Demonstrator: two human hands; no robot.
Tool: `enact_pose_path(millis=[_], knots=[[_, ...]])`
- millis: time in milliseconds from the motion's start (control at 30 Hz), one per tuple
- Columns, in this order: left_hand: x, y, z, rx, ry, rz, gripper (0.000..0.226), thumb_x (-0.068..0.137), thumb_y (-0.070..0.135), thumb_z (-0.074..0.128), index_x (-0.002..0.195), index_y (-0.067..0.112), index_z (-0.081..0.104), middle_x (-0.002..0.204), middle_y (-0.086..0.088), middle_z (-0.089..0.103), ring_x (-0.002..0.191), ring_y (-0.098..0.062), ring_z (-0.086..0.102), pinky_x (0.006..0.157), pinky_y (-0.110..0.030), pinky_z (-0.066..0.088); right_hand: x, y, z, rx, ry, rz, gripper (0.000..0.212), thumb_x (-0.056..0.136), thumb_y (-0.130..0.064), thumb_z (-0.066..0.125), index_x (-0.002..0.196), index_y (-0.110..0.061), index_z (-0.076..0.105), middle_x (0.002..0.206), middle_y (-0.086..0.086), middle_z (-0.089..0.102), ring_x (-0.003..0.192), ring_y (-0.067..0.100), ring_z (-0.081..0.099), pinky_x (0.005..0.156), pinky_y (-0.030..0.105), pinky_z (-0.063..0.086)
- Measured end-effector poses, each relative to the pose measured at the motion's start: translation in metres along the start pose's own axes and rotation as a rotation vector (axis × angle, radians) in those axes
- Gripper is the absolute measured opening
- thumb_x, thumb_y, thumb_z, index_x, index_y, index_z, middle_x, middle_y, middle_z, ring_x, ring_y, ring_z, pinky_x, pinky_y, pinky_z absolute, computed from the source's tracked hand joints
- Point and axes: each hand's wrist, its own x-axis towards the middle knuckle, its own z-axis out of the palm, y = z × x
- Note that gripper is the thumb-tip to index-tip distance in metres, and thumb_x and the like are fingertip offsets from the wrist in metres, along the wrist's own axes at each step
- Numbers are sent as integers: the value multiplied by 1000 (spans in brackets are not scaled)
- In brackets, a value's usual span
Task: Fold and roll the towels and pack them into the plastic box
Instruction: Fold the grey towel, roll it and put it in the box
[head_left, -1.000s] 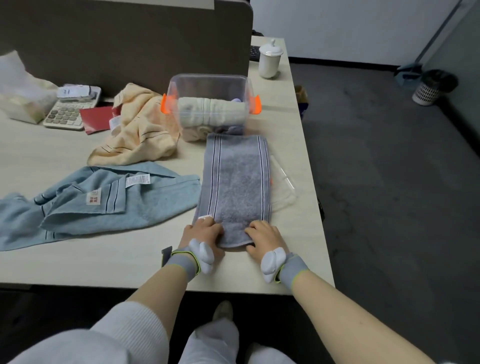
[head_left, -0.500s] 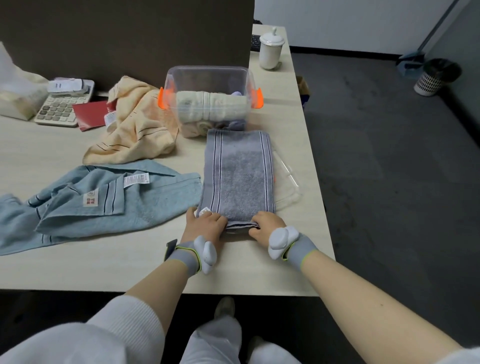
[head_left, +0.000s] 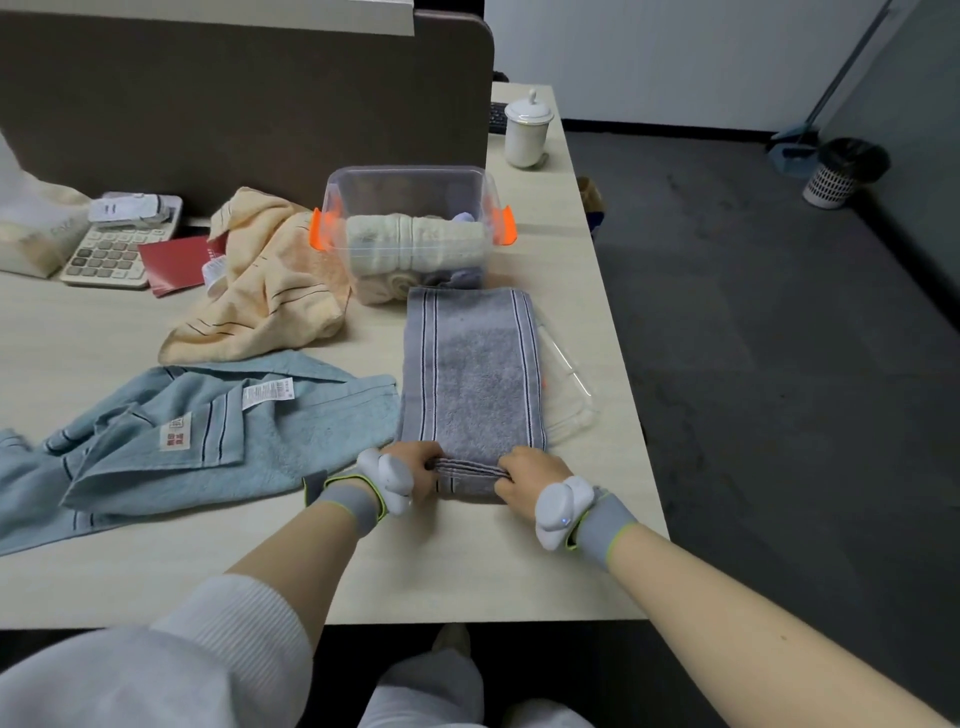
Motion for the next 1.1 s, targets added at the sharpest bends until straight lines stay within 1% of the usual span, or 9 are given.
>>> enact_pose_path(millis=[67, 233, 367, 467, 567, 633, 933, 1000, 1100], knots=[[2, 1, 0, -61, 47, -11, 27, 95, 25, 44, 122, 26, 51, 121, -2, 63, 112, -25, 58, 89, -27, 42, 2, -1, -7, 65, 18, 54, 16, 94, -15, 39, 89, -11, 54, 125, 18, 56, 107, 30, 54, 81, 33, 39], [5, -2, 3, -141, 166, 22, 15, 97, 16, 40, 110, 14, 44, 121, -13, 56, 103, -32, 56, 87, -36, 44, 8, -1, -8, 204, 72, 143, 9, 92, -7, 41, 97, -13, 44, 118, 21, 59, 97, 33, 56, 73, 32, 40], [3, -5, 10, -49, 278, 97, 17, 87, 8, 47, 89, 22, 38, 114, -8, 46, 86, -27, 46, 71, -30, 32, 12, 3, 2, 213, 174, 84, 35, 88, -2, 43, 66, -23, 26, 105, 15, 47, 89, 31, 52, 66, 27, 28], [1, -1, 8, 167, 318, 197, 22, 84, 9, 49, 101, 20, 58, 116, -4, 44, 108, -24, 41, 77, -27, 18, 9, 2, 5, 167, 268, 40, 23, 87, 1, 40, 81, -21, 39, 98, 4, 35, 84, 26, 43, 65, 28, 27], [5, 3, 6, 284, 300, 224, 26, 85, 12, 50, 107, 20, 61, 107, 0, 47, 117, -22, 39, 86, -29, 24, 8, 2, 6, 102, 305, -23, 28, 84, 4, 40, 98, -10, 59, 111, 11, 50, 107, 25, 49, 70, 28, 22], [7, 1, 8, 295, 280, 225, 27, 86, 14, 50, 109, 21, 61, 102, 5, 48, 118, -20, 40, 93, -28, 26, 9, 4, 9, 100, 372, -45, 30, 79, 4, 42, 91, -7, 67, 107, 14, 57, 108, 28, 52, 72, 31, 21], [10, -9, 14, 341, 221, 252, 36, 83, 26, 55, 118, 19, 47, 119, 1, 50, 120, -20, 44, 101, -28, 26, 10, 6, 4, 32, 255, -8, 24, 87, -7, 45, 102, -11, 63, 119, 3, 54, 119, 20, 43, 92, 32, 32], [10, -5, 12, 398, 237, 271, 35, 85, 21, 50, 119, 16, 47, 121, -3, 52, 119, -22, 47, 104, -28, 25, 7, 3, 3, 20, 274, -12, 22, 83, -10, 47, 93, -10, 66, 109, 3, 60, 111, 20, 51, 88, 35, 36], [8, 1, 8, 450, 273, 280, 31, 90, 17, 42, 120, 13, 48, 121, -6, 55, 117, -24, 51, 113, -33, 15, 5, -3, -2, 12, 328, -17, 29, 60, -25, 38, 46, -17, 61, 60, -5, 62, 65, 19, 64, 54, 30, 48]])
